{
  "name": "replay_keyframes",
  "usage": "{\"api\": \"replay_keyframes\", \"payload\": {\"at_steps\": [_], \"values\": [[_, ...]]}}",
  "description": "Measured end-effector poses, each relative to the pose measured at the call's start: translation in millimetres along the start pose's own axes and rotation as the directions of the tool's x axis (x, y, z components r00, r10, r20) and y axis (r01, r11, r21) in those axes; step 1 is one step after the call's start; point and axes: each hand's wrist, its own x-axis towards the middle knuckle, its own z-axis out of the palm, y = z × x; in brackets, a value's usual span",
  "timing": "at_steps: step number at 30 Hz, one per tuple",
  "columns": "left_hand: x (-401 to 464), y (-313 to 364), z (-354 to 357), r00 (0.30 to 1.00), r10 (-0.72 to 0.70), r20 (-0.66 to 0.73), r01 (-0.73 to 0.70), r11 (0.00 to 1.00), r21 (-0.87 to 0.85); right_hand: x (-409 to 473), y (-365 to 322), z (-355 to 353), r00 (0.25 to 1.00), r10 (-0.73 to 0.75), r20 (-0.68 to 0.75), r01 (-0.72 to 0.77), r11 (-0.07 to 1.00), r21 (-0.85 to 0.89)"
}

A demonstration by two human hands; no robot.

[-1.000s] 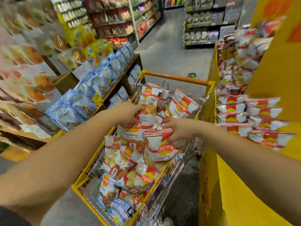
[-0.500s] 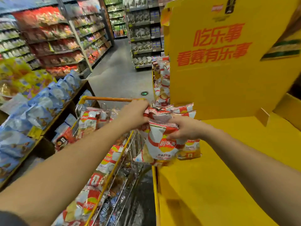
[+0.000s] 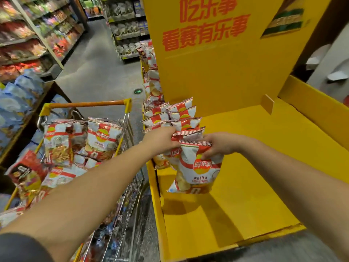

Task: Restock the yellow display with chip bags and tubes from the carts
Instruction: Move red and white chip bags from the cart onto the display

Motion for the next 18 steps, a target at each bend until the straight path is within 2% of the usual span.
{"api": "replay_keyframes", "payload": {"at_steps": [3,6,8,13,18], "values": [[15.5,0.2,27.5,1.000,-0.020,0.006,0.020,0.999,0.043,15.9,21.7,10.5,0.998,0.056,0.015,-0.052,0.978,-0.204],[27.8,-11.2,57.2,0.997,-0.067,0.030,0.066,0.997,0.040,26.0,39.4,19.9,0.992,0.118,0.033,-0.093,0.903,-0.420],[35.5,-22.9,76.7,0.993,-0.099,0.062,0.097,0.995,0.037,36.7,50.1,24.5,0.986,0.165,0.038,-0.124,0.859,-0.497],[44.5,-49.8,114.6,0.990,-0.071,0.126,0.068,0.997,0.027,77.3,68.4,38.2,0.972,0.217,0.093,-0.135,0.834,-0.535],[54.4,-82.4,135.6,0.969,-0.120,0.215,0.114,0.993,0.039,128.4,65.2,56.3,0.979,0.157,0.127,-0.075,0.867,-0.493]]}}
